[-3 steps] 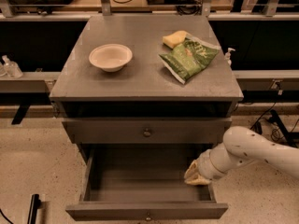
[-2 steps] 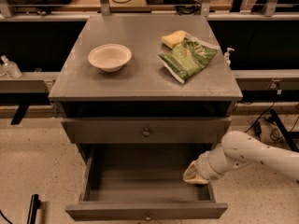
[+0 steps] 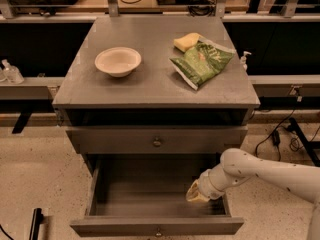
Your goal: Open middle drawer
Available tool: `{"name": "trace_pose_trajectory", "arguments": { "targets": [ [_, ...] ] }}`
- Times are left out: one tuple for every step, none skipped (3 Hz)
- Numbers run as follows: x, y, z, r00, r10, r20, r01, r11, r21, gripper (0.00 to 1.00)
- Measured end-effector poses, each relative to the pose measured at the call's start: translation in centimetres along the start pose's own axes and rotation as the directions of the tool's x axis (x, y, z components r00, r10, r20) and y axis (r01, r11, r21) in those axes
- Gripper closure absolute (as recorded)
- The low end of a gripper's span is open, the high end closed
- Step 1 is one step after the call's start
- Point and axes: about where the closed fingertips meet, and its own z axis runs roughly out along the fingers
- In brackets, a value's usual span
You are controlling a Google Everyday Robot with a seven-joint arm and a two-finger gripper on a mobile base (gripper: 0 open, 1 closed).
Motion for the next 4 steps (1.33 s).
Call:
{"name": "trace_pose_trajectory", "arguments": {
  "targets": [
    [0.9,0.3,2.6,1.000,-0.013,-0.004,0.012,0.9985,-0.053,1.00],
    [1.7,1.1,4.2,1.000,-0.026,-0.007,0.025,0.9947,-0.100,1.00],
    [1.6,2.6,4.8,0.998,-0.057,0.004,0.057,0.9864,-0.154,1.00],
    [0.6,4.8,4.5,0.992,-0.118,0.034,0.123,0.9665,-0.225,1.00]
  ]
}}
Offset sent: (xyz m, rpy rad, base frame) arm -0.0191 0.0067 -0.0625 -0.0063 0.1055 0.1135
